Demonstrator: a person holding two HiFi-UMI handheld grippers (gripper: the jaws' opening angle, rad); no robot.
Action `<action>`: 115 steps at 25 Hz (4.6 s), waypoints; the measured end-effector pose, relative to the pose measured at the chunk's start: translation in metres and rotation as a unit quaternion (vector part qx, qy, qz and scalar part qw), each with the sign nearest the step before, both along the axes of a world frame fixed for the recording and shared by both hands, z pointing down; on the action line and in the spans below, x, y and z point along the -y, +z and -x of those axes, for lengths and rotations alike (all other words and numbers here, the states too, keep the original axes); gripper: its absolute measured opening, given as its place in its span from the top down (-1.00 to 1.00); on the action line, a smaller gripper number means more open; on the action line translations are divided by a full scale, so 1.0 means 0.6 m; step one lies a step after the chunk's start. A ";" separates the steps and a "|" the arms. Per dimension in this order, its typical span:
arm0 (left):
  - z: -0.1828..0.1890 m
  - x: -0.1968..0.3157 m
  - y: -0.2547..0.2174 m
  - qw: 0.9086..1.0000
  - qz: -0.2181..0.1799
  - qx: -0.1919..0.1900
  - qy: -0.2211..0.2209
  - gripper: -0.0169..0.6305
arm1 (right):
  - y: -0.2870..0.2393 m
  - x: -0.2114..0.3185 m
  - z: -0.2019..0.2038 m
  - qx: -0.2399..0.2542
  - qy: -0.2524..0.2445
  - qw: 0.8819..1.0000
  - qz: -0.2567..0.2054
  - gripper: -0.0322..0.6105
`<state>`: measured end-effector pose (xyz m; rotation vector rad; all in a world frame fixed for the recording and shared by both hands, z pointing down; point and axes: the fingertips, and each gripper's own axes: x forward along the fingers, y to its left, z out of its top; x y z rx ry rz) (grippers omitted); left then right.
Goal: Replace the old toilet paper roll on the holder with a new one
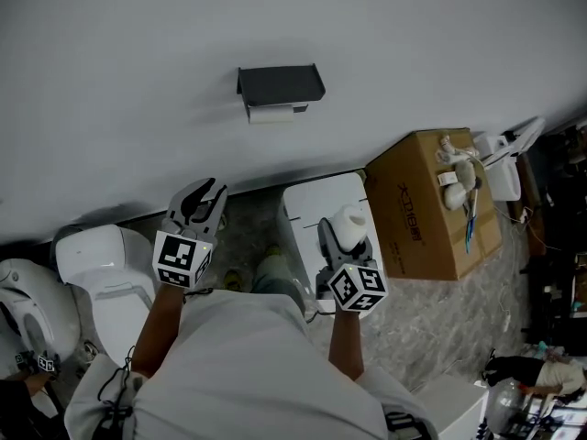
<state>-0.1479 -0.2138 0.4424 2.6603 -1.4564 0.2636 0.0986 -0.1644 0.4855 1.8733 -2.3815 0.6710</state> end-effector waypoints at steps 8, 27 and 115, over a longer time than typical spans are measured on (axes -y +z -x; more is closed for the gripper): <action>-0.045 0.071 0.006 0.999 -0.005 0.031 -0.007 0.62 | 0.007 0.108 -0.030 0.002 -0.033 0.999 -0.004 -0.06; -0.127 0.203 0.006 0.993 -0.034 0.111 -0.034 0.62 | 0.005 0.300 -0.089 -0.001 -0.106 0.994 -0.011 -0.06; -0.400 0.354 0.073 0.832 -0.162 0.527 0.064 0.33 | 0.053 0.354 -0.314 0.053 -0.047 0.997 -0.016 -0.06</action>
